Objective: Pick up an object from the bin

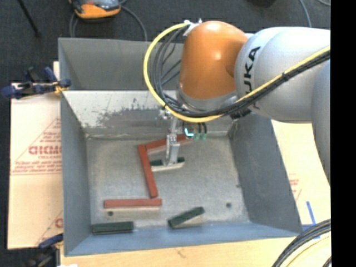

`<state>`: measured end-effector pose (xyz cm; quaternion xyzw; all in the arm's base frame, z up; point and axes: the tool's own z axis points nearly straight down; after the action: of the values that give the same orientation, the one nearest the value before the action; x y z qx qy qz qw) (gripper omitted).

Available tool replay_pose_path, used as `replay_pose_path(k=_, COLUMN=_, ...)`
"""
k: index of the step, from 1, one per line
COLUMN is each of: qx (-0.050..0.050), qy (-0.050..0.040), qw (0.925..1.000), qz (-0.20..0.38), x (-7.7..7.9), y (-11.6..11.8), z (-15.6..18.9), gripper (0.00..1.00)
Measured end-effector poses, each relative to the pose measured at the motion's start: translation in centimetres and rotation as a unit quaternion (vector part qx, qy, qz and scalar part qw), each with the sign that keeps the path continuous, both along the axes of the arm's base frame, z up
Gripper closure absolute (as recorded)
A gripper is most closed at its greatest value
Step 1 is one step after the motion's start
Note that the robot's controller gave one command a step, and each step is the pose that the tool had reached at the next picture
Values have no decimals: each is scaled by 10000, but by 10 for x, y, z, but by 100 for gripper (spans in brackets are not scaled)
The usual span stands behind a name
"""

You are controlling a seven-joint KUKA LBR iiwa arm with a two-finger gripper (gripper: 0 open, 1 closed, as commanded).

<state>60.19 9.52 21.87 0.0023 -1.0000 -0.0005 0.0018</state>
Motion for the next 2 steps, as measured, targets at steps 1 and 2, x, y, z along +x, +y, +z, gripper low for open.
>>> replay_pose_path(k=1, qx=4, qy=-41, qw=10000, qz=-8, x=1, y=0, z=5, gripper=0)
replay_pose_path(k=2, qx=-4, qy=-74, qw=9997, qz=240, x=-7, y=0, z=-39, gripper=0)
